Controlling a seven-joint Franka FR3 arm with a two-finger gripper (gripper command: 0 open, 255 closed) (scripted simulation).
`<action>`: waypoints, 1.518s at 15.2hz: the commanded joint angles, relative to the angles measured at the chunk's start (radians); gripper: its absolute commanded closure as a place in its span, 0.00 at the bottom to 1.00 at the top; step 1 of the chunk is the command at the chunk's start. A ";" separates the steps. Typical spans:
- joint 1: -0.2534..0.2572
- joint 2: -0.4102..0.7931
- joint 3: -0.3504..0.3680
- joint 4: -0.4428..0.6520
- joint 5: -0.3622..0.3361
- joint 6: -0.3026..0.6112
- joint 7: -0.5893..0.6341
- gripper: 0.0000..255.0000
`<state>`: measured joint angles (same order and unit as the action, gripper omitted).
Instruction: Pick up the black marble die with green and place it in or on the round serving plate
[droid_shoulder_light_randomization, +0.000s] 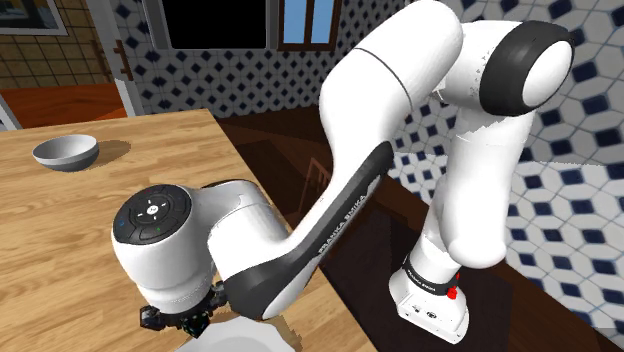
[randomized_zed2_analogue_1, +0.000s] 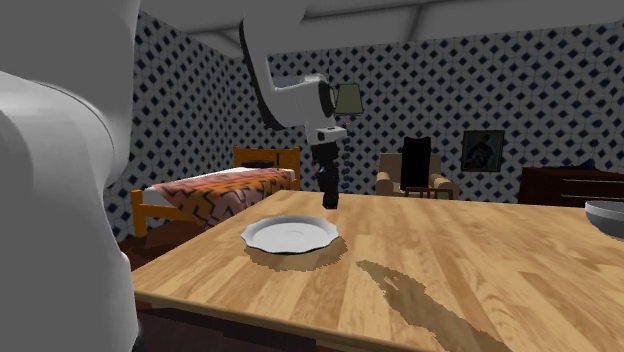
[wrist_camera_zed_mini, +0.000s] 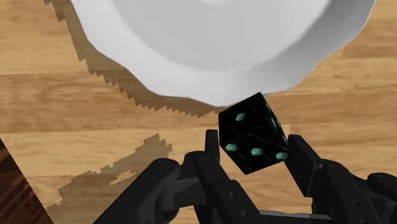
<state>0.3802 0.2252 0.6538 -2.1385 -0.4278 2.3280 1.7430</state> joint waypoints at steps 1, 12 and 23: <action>0.025 -0.018 0.020 -0.027 0.006 0.003 0.046 1.00; 0.136 -0.036 0.089 -0.091 -0.003 0.008 0.244 1.00; 0.191 0.100 0.017 -0.100 -0.168 0.098 0.372 1.00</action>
<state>0.5652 0.3125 0.6791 -2.2363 -0.5797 2.4158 2.1016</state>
